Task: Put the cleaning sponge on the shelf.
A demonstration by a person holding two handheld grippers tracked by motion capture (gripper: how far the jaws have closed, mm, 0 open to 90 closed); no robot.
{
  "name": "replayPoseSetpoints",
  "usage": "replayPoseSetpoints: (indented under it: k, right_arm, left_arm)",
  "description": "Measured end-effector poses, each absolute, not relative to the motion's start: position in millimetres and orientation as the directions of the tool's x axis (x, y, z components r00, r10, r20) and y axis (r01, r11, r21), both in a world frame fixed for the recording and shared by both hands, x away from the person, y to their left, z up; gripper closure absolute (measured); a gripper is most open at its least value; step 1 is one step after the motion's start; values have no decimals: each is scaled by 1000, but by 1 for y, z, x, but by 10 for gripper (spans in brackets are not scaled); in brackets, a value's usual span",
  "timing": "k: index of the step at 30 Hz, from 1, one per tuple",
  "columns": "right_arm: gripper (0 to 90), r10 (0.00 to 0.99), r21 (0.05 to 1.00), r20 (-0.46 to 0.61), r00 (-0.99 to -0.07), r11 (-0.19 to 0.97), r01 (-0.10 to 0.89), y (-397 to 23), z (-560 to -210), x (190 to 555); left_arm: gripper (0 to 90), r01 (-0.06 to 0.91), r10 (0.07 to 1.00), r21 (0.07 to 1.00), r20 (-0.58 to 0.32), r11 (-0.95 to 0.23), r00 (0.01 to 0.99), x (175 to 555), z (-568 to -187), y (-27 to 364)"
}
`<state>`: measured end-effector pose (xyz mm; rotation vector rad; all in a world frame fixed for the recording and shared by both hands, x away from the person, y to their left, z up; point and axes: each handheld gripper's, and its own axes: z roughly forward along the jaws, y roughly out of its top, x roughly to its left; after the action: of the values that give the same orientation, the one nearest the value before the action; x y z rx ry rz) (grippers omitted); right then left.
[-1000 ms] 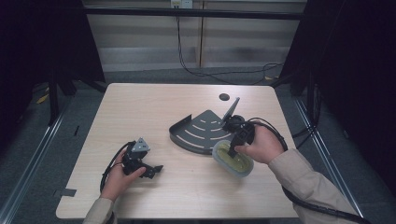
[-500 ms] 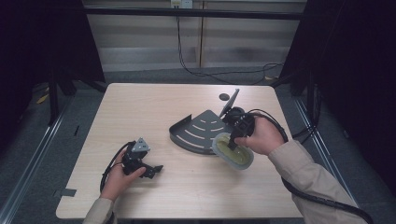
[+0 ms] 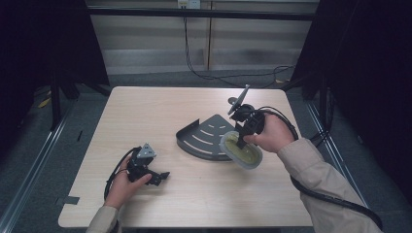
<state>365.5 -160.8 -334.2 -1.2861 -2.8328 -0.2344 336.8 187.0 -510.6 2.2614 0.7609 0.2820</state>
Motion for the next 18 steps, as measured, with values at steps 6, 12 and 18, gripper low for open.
replayPoseSetpoints:
  k: [6, 12, 18]
  right_arm:
    - [720, 748, 138, 68, -661, 649, 748, -161, -331, 375]
    - [720, 754, 141, 65, -654, 642, 754, -162, -330, 384]
    - [720, 758, 141, 58, -649, 638, 757, -163, -331, 393]
  left_arm:
    - [0, 438, 596, 700, -22, -564, 803, 337, -511, 187]
    - [0, 438, 597, 699, -20, -565, 802, 337, -511, 187]
    - [0, 440, 599, 698, -21, -564, 801, 337, -511, 187]
